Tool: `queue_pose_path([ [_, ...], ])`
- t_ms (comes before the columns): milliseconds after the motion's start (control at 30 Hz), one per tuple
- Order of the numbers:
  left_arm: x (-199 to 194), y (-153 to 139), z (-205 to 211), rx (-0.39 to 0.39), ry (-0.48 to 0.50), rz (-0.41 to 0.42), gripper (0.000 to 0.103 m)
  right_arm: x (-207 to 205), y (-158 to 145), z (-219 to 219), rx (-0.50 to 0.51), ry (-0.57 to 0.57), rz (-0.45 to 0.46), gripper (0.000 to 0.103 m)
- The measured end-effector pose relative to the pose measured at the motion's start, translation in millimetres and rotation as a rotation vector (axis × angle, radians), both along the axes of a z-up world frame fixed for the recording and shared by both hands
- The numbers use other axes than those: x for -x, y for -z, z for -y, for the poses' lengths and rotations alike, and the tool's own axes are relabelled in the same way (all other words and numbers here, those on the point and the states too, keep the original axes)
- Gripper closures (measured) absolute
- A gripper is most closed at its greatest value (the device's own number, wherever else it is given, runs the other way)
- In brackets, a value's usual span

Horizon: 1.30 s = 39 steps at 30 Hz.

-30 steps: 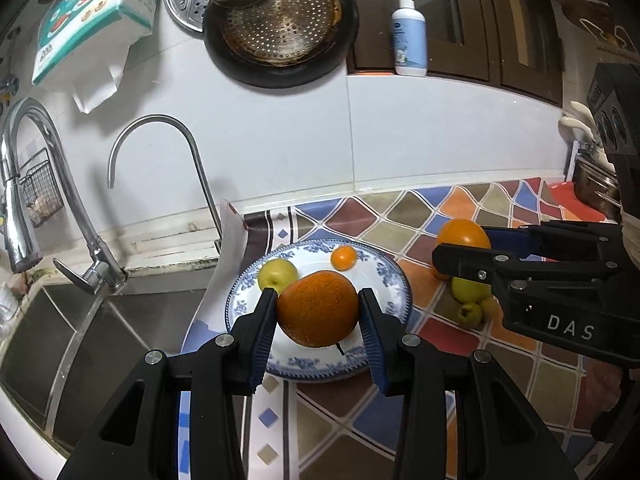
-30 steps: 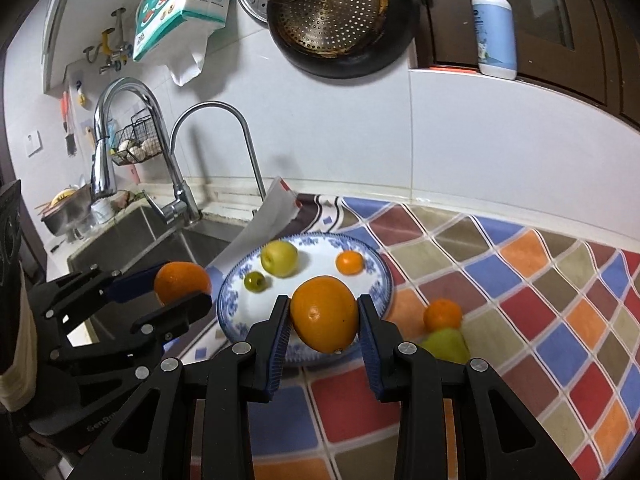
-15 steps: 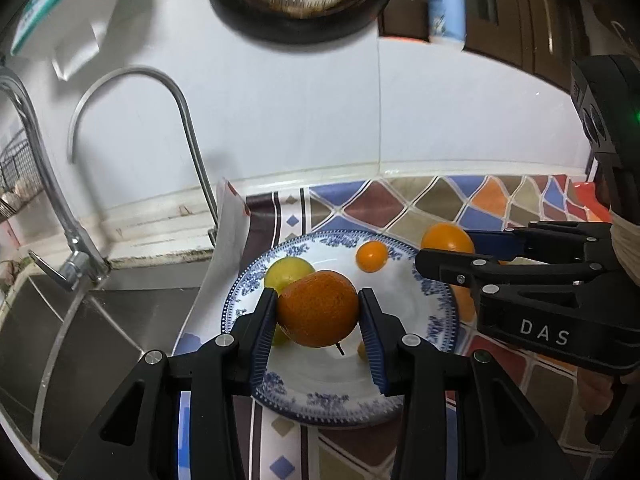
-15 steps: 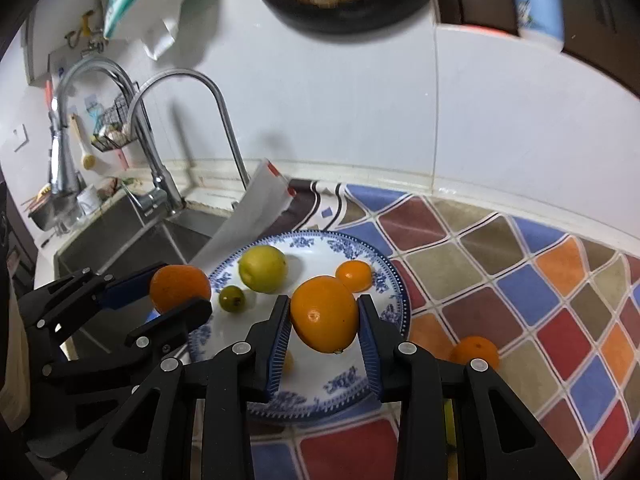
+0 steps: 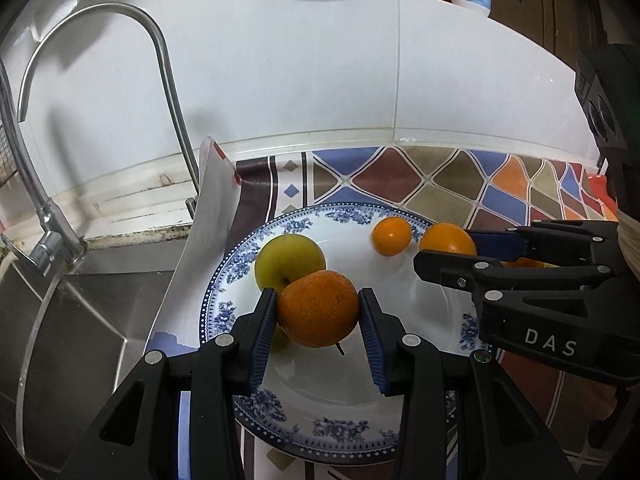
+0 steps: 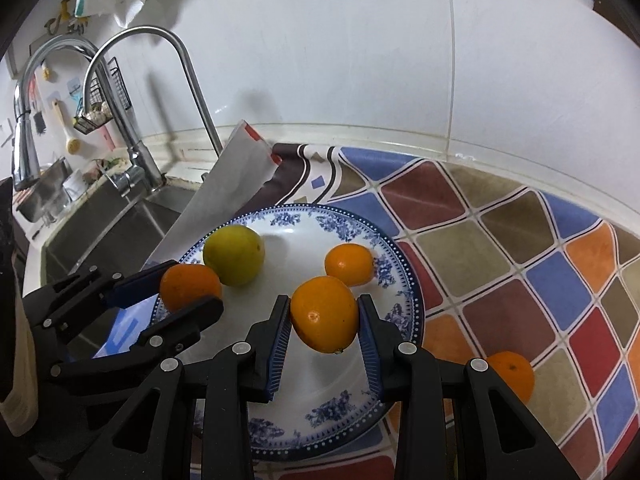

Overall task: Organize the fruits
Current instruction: 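Lower both oranges onto the plate and open both tools, then move both open tools back to the remaining fruit pile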

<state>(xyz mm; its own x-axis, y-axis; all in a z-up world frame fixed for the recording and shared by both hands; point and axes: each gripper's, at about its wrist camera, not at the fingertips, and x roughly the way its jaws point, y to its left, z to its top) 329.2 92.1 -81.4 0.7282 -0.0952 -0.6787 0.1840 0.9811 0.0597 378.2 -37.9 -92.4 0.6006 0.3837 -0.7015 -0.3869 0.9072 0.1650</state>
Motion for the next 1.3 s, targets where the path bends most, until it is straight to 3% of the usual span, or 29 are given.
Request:
queue_pose_path([
  [267,8,-9,-3,-0.001,-0.022,0.027,0.056,0,-2,3,-0.011,0.015,-0.001,0.068],
  [533,41,-33,1,0.011,-0.039,0.078,0.052,34,-30,21,-0.021,0.054,0.086,0.068],
  [833,80,-68,13,0.021,-0.036,0.165,0.035,72,-63,43,-0.045,0.094,0.167,0.063],
  [900,87,-73,16,0.019,-0.033,0.179,0.028,82,-69,48,-0.043,0.100,0.185,0.054],
  [967,97,-78,21,0.018,-0.031,0.197,0.025,95,-74,54,-0.038,0.111,0.207,0.053],
  [1300,134,-86,54,-0.012,0.024,0.249,0.013,140,-82,88,-0.034,0.169,0.238,0.048],
])
